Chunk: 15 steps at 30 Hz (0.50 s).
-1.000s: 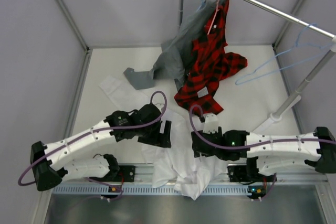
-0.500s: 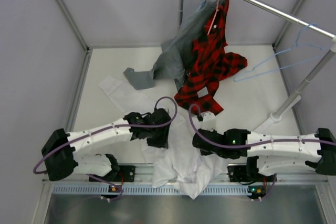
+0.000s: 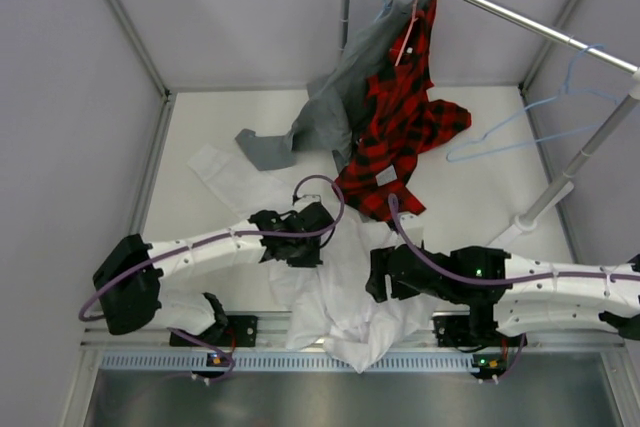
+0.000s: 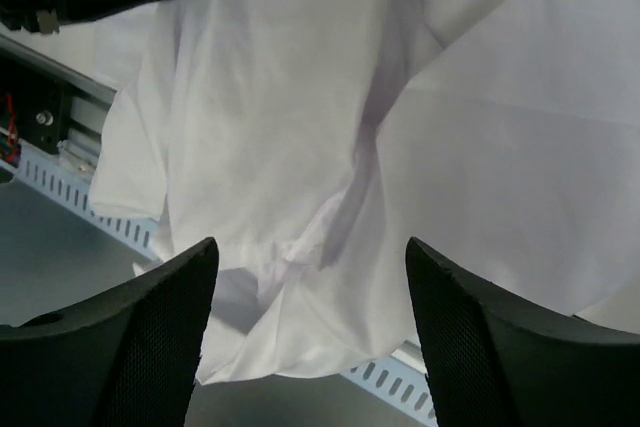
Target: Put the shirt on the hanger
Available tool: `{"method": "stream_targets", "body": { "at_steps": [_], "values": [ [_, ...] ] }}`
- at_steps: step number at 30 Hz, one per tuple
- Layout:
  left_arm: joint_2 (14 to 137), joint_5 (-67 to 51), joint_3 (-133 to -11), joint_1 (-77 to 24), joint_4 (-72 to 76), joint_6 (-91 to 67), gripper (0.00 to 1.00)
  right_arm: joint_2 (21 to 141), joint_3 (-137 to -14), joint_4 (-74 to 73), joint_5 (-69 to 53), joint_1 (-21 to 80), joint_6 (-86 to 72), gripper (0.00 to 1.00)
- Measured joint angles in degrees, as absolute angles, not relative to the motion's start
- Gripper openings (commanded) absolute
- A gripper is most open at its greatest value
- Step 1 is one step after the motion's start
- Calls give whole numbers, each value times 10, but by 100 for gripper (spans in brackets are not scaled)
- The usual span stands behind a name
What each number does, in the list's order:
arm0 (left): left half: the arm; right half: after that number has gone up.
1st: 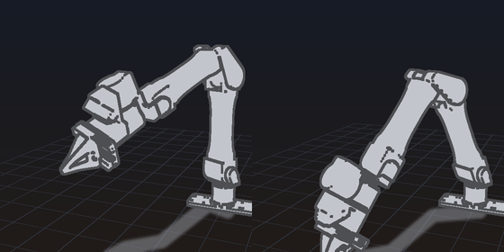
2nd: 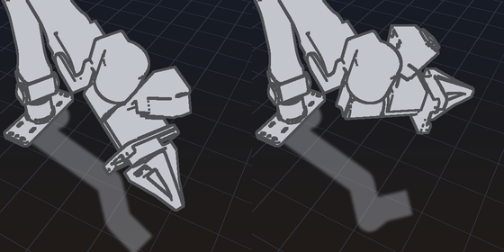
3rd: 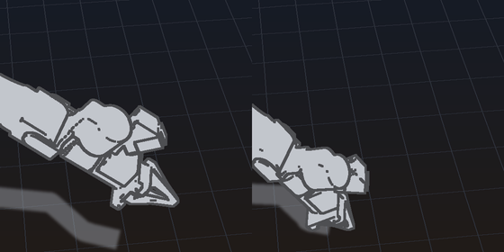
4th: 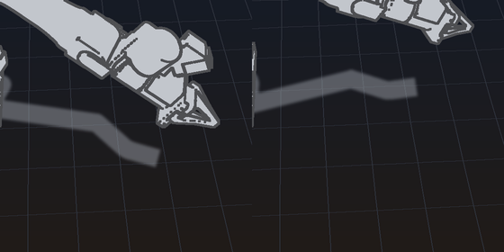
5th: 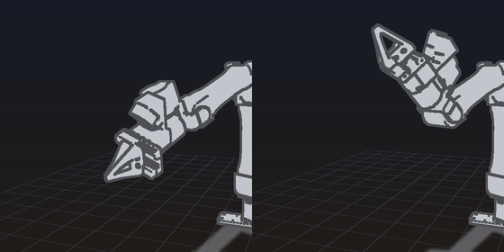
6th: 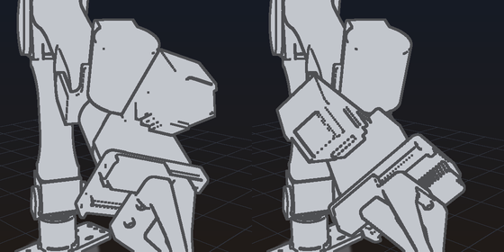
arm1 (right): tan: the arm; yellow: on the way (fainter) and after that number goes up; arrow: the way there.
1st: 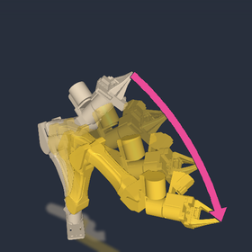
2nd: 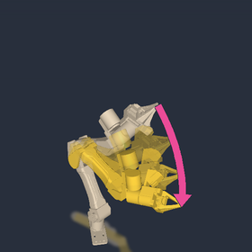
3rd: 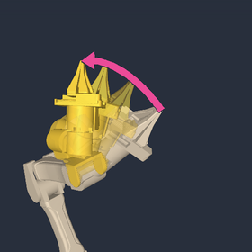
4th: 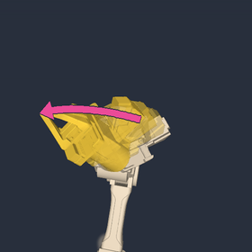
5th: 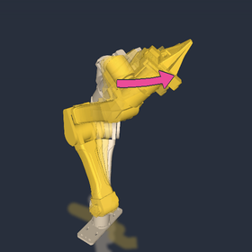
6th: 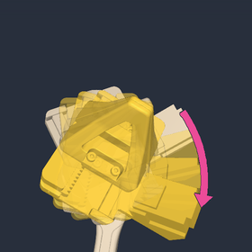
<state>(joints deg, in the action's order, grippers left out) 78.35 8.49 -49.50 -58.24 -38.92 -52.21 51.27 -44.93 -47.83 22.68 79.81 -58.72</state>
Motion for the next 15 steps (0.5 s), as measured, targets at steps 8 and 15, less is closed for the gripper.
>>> {"method": "stream_targets", "body": {
  "at_steps": [8,15],
  "values": [
    [708,171,-511,-528,-422,-539,0,576,-449,-424,190,811,-561,72],
    [666,203,-522,-480,-465,-555,0,698,-453,-370,206,800,-555,65]
  ]
}}
